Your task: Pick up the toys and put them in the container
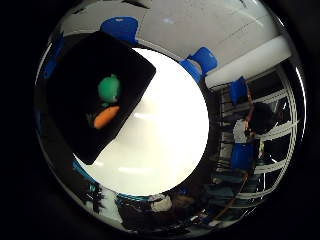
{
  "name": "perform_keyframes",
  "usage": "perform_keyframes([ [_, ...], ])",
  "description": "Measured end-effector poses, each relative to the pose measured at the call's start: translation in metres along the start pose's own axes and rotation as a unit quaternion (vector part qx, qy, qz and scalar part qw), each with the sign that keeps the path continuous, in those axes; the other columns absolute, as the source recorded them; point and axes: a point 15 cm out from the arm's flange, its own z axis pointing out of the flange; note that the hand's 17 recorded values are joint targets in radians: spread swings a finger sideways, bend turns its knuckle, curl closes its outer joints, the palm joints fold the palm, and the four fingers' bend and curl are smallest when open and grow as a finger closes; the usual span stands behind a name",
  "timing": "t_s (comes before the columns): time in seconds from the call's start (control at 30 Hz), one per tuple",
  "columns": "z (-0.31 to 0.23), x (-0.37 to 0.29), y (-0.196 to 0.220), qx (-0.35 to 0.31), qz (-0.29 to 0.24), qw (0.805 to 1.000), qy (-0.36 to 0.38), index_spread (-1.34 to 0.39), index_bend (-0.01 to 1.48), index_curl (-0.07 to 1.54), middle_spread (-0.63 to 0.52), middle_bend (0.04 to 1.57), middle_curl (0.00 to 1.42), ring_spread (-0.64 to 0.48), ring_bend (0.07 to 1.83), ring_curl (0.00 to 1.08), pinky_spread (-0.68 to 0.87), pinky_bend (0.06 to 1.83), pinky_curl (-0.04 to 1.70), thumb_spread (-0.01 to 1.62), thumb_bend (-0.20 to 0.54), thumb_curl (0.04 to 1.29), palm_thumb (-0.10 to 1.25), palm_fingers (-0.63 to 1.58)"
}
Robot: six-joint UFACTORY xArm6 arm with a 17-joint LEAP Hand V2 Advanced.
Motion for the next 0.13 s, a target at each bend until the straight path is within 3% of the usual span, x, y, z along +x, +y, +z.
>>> perform_keyframes([
  [0.13, -0.025, 0.003, 0.037, -0.016, 0.027, 0.999, -0.011, -0.44, 0.18, 0.35, -0.01, 0.23, 0.33, 0.18, 0.40, 0.26, 0.50, 0.47, 0.42, 1.13, -0.020, 0.32, 0.54, 0.17],
])
